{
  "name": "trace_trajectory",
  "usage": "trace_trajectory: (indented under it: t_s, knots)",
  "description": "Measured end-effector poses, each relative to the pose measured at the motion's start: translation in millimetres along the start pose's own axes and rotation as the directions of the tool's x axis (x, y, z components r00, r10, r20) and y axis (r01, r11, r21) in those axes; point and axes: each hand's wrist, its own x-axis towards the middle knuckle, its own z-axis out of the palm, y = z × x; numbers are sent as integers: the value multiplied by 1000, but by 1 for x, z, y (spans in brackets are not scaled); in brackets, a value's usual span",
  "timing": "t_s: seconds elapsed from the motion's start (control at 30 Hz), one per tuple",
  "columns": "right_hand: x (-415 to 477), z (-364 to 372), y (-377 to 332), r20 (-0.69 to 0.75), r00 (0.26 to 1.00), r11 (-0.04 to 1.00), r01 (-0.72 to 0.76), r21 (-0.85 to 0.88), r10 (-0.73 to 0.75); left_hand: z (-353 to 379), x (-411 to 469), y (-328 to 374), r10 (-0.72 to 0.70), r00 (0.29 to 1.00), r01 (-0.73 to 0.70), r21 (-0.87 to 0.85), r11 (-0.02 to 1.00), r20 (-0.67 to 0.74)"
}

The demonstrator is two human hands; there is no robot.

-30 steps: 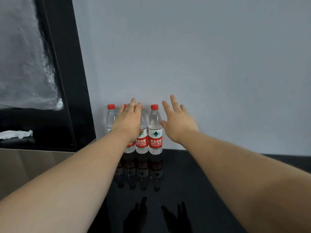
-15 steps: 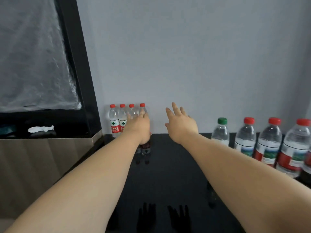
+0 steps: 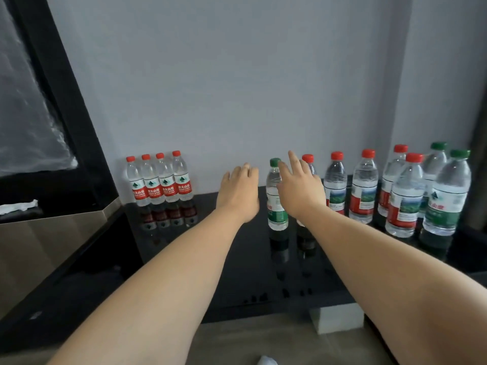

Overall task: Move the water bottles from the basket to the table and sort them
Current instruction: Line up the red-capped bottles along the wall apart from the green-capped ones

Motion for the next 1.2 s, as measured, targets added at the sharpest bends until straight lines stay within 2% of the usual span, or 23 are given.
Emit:
trace_trajectory:
  t_s: [0.2, 0.4, 0.63, 0.9, 1.07, 1.2]
  knots:
    - [-15, 4, 65, -15, 994, 994, -109, -4, 109, 14, 18, 57, 84, 994, -90, -93, 992, -70]
    - [-4, 17, 113, -35, 991, 991, -130, -1, 130, 33, 46, 97, 143, 986, -153, -118, 981, -89]
    - [18, 35, 137, -43, 991, 992, -127, 12, 127, 61, 76, 111, 197, 977, -205, -111, 973, -78]
    - [33, 57, 149, -42, 995, 994, -90, 62, 93, 96, 96, 122, 150, 986, -160, -174, 972, -71]
    - [34, 68, 152, -64, 995, 995, -73, 69, 78, 114, 100, 127, 87, 981, -127, -234, 964, -175]
    - [35, 69, 153, -59, 994, 993, -84, 83, 89, 124, 101, 133, 54, 978, -109, -273, 956, -202]
